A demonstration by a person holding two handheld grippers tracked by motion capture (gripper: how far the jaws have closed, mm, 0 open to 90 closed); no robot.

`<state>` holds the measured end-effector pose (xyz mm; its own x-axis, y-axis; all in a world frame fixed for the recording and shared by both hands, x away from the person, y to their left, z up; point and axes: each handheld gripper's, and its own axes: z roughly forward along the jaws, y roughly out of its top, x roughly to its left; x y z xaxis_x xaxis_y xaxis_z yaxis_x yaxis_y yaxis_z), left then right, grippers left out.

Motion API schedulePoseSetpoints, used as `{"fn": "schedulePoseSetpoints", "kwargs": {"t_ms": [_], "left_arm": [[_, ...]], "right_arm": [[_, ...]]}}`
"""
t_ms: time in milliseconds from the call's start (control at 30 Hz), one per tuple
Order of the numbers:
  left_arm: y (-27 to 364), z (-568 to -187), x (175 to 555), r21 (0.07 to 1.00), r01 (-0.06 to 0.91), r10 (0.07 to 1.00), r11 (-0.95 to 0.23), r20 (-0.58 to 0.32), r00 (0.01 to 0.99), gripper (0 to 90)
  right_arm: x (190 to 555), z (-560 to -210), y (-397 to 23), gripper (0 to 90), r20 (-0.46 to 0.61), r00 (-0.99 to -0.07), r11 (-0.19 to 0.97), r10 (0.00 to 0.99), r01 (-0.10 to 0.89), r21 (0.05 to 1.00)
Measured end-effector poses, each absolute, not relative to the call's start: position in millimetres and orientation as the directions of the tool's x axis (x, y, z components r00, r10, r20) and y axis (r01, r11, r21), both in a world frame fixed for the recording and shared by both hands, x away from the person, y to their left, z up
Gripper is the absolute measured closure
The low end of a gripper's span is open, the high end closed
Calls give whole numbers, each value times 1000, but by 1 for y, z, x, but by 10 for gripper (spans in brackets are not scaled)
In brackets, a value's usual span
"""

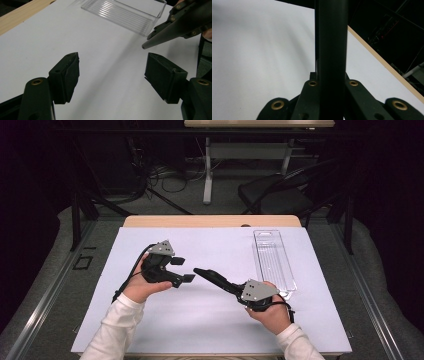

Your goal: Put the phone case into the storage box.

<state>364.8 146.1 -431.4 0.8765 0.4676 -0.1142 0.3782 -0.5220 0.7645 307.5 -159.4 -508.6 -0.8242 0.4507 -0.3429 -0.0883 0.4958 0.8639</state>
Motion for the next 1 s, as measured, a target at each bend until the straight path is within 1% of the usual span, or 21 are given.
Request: {"fn": "schedulePoseSetpoints", "kwargs": {"t_ms": [233,467,633,900,1000], "left_arm": [[138,-430,359,779,338,414,-528,-112,903,306],[129,-430,354,785,317,381,-532,-113,918,320],[125,-431,351,794,302,360,-528,-112,926,381],[123,-432,350,795,305,343,-524,-131,930,456],[122,-432,349,804,296,334,-517,-129,934,458]], "right_arm": [[309,-510,-161,880,-331,-828,490,453,-79,868],[310,-511,-161,880,-323,-833,484,449,-77,871],[310,-512,-160,880,-308,-843,474,441,-73,877],[310,-513,-160,880,-286,-852,457,438,-63,887],[310,-514,-159,880,-283,-855,457,434,-61,887]]}}
